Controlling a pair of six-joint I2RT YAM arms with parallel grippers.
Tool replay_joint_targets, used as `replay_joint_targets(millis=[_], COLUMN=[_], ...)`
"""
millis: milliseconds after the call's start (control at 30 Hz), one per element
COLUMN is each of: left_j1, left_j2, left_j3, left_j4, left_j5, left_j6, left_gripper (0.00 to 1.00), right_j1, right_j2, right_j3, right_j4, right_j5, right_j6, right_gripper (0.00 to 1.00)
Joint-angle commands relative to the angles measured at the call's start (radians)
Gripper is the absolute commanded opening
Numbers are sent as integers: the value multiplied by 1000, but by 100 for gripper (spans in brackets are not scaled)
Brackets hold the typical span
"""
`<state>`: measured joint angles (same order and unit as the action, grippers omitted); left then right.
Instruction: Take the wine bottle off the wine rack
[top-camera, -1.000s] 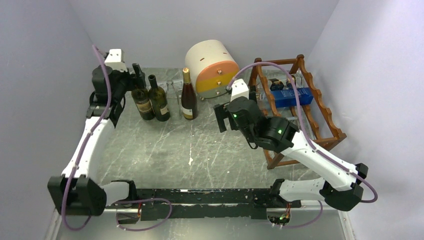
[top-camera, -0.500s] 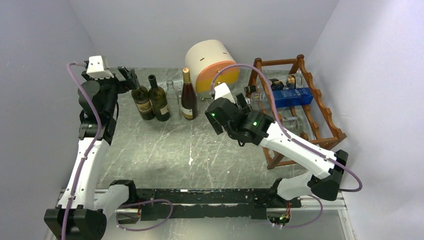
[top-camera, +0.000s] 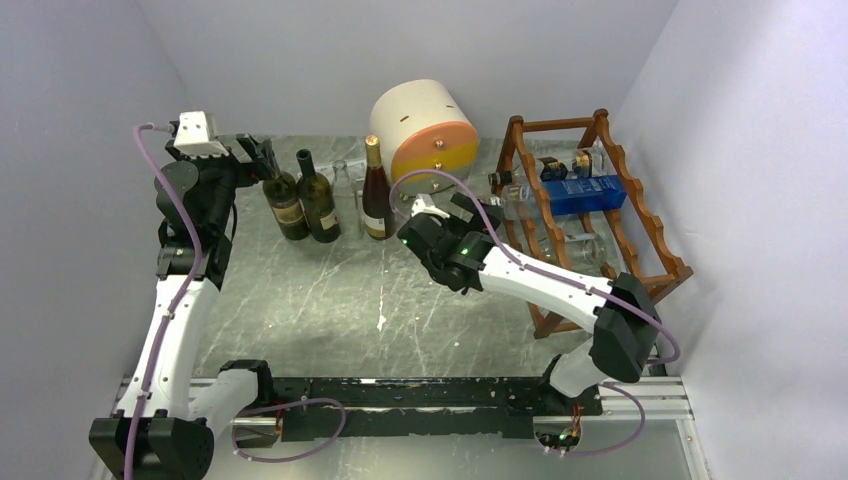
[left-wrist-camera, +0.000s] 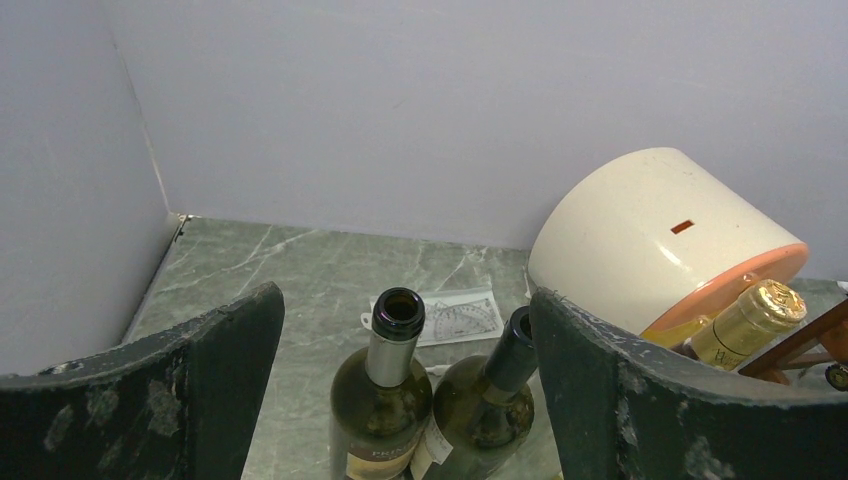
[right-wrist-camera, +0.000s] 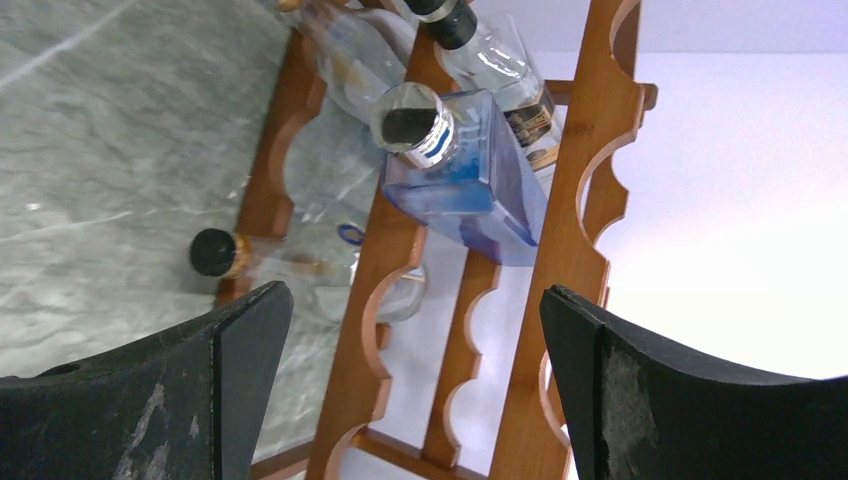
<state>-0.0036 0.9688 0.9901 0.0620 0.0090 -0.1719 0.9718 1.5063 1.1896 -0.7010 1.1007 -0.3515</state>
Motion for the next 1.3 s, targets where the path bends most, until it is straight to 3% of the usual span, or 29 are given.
replay_joint_targets(millis=[0, 333, 767, 1267], left_j1=[9, 8, 9, 8], left_j2=[-12, -32, -35, -29], left_j3=[26, 33, 35, 38], left_j4=[9, -21, -35, -36], left_j5=[8, -78, -97, -70], left_j6=[8, -1, -6, -8], left_gripper=[96, 96, 97, 97], right_j1=[-61, -178, -280, -364], right_j2=[25, 149, 236, 332], right_j3=[-24, -59, -147, -138], right_j4=[183, 400, 845, 959], right_j5=[35, 83, 168, 211], right_j6=[-208, -332, -622, -718], right_gripper=[100, 100, 100, 97])
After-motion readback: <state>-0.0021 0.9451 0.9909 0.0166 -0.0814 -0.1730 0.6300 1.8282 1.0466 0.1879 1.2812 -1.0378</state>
